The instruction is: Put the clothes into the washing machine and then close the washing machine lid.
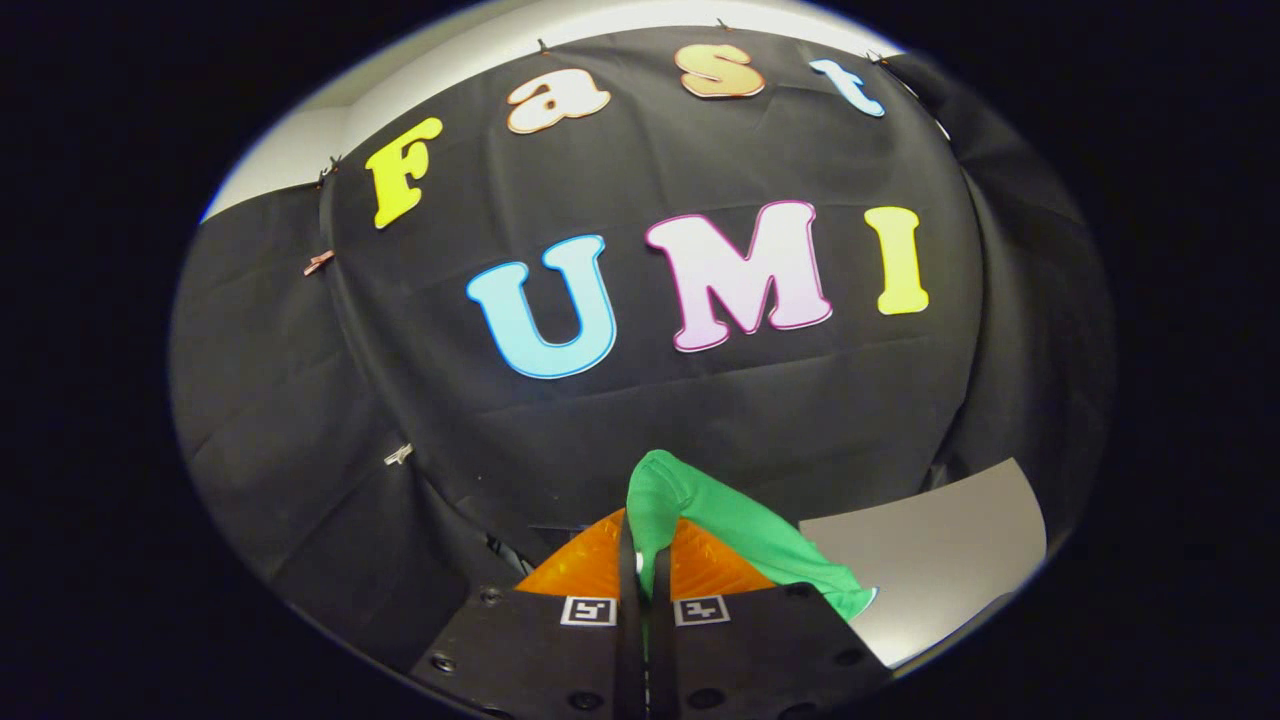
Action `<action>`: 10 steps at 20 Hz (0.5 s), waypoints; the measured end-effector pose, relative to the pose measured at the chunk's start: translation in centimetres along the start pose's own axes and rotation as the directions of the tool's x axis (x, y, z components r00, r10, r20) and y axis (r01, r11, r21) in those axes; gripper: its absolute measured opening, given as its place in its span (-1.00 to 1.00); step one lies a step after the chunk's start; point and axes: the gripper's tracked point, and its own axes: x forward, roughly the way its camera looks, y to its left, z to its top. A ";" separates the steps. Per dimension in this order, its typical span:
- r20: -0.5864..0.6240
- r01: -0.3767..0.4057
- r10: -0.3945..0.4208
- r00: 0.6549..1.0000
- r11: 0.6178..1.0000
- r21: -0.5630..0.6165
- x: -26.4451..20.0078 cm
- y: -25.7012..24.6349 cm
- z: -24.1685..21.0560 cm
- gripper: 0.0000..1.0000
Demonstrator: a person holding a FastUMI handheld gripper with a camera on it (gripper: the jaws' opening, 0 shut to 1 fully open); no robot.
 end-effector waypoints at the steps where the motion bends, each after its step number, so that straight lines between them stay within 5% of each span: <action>1: -0.006 -0.005 0.005 1.000 1.000 -0.007 0.3 0.8 -0.6 -0.87; 10: -0.093 -0.057 0.055 0.994 0.998 -0.011 6.7 5.8 -8.9 -0.88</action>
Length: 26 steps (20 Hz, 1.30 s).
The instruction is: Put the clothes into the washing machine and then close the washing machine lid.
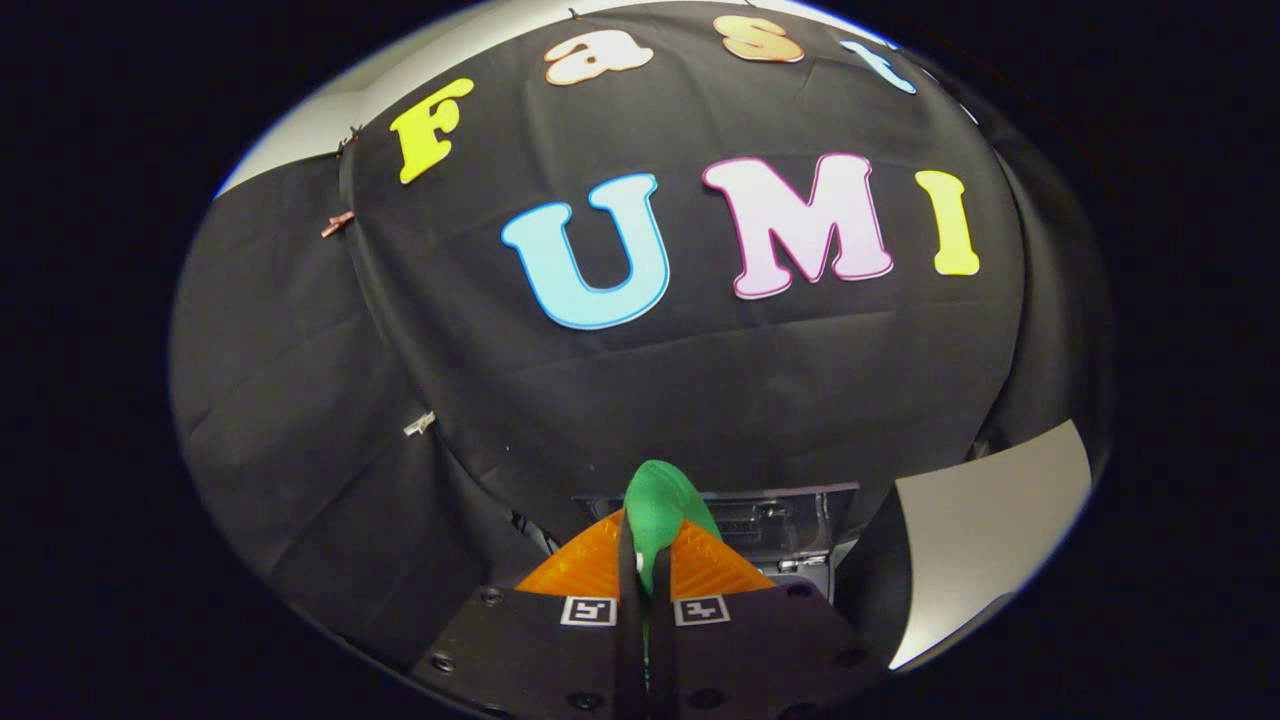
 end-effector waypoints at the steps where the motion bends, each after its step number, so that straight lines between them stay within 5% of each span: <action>1: -0.013 0.005 -0.005 1.000 1.000 -0.014 0.9 0.2 -1.1 -0.87; 10: -0.157 0.084 -0.102 0.982 0.989 -0.118 9.7 -3.7 -13.7 -0.87; 21: -0.420 0.180 -0.224 0.879 0.973 -0.142 15.6 -10.5 -29.6 -0.84; 26: -0.409 0.206 -0.263 0.874 0.962 -0.179 14.9 -11.0 -30.1 0.96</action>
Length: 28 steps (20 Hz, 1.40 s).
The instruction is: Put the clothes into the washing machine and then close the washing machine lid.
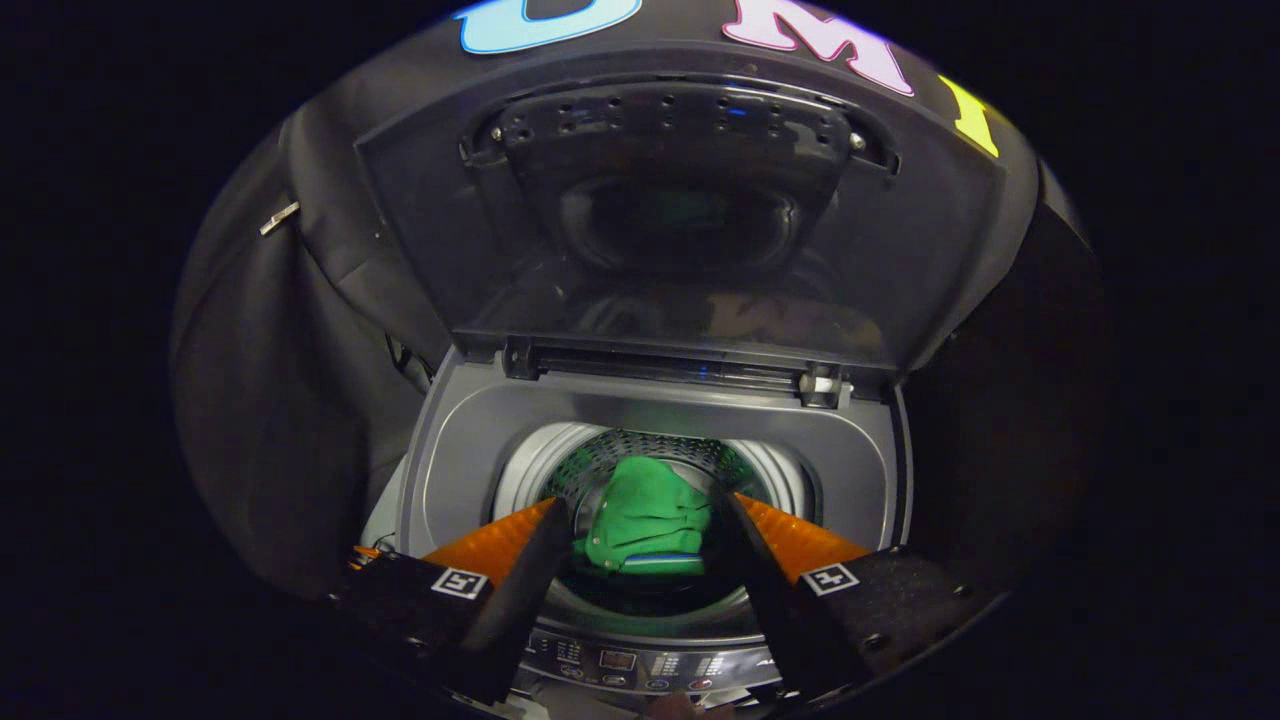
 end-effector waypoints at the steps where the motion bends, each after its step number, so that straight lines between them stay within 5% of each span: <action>1: 0.010 -0.001 0.001 1.000 1.000 -0.019 -0.2 0.0 0.1 0.96; 10: 0.187 -0.013 0.022 0.982 0.999 -0.048 -7.5 0.9 4.8 0.96; 19: 0.488 -0.049 0.063 0.871 0.998 -0.041 -16.8 1.0 15.6 0.95; 28: 0.493 -0.020 0.012 0.870 1.000 0.012 -12.5 -0.6 23.9 0.96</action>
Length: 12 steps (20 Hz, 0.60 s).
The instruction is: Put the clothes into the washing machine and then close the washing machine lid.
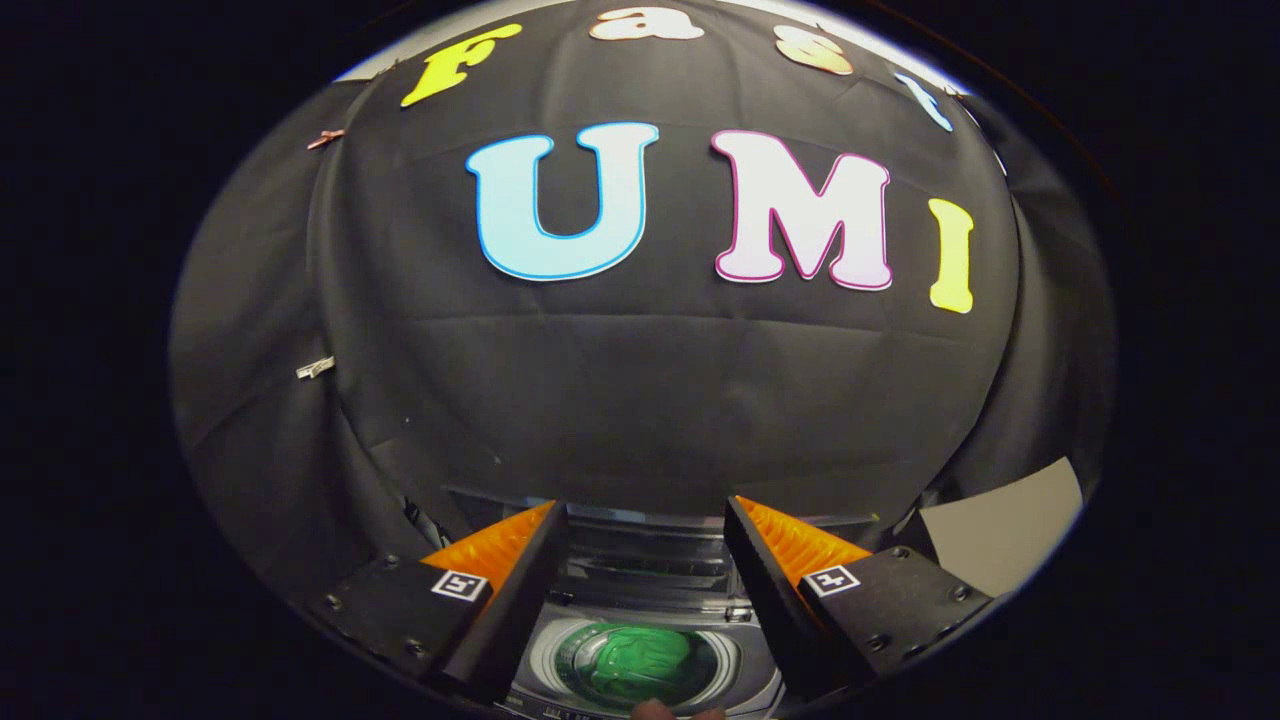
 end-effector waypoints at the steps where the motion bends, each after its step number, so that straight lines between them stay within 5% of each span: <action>1: -0.019 0.005 -0.005 1.000 1.000 -0.001 1.1 -0.3 -0.3 0.97; 7: -0.116 0.036 -0.031 0.993 0.998 0.042 5.3 -0.8 -2.6 0.97; 12: -0.079 -0.003 0.006 0.997 0.999 0.050 5.9 0.0 -2.9 1.00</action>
